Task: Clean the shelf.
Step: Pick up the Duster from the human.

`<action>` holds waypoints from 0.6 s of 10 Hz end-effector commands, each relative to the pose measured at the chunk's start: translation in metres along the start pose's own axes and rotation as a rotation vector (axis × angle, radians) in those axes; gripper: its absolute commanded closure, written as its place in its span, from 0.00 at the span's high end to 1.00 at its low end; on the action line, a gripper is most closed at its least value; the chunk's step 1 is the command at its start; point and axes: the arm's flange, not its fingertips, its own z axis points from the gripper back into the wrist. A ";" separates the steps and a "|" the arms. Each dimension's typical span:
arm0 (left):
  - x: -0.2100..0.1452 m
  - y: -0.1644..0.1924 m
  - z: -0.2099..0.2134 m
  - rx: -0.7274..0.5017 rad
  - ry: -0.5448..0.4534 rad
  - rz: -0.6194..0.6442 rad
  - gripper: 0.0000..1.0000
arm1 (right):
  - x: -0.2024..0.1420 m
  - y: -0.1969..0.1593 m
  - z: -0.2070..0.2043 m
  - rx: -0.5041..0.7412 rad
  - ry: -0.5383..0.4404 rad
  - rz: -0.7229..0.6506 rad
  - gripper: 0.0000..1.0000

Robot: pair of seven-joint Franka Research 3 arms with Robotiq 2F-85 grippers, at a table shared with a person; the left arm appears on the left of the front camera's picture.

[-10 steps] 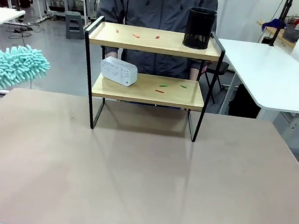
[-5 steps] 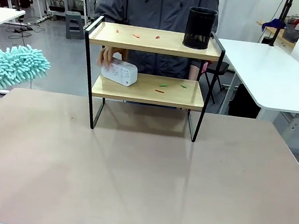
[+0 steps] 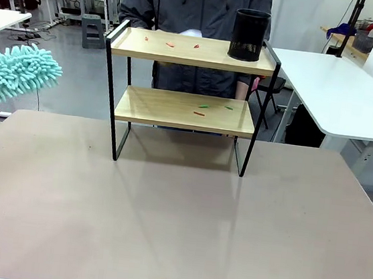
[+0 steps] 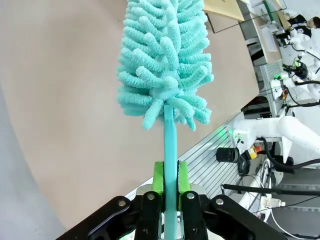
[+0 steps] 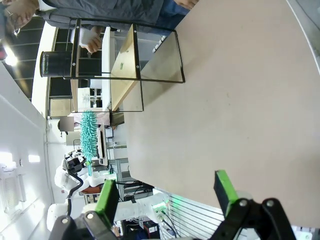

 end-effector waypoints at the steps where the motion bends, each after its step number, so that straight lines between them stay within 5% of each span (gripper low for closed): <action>1: -0.007 -0.022 -0.003 -0.014 0.012 -0.013 0.12 | 0.003 0.001 0.000 0.021 -0.011 0.026 1.00; 4: -0.043 -0.092 0.009 0.044 0.241 -0.298 0.12 | 0.003 0.001 0.000 0.021 -0.011 0.026 1.00; 6: -0.055 -0.139 -0.031 0.098 0.362 -0.432 0.12 | 0.003 0.001 0.000 0.021 -0.011 0.026 1.00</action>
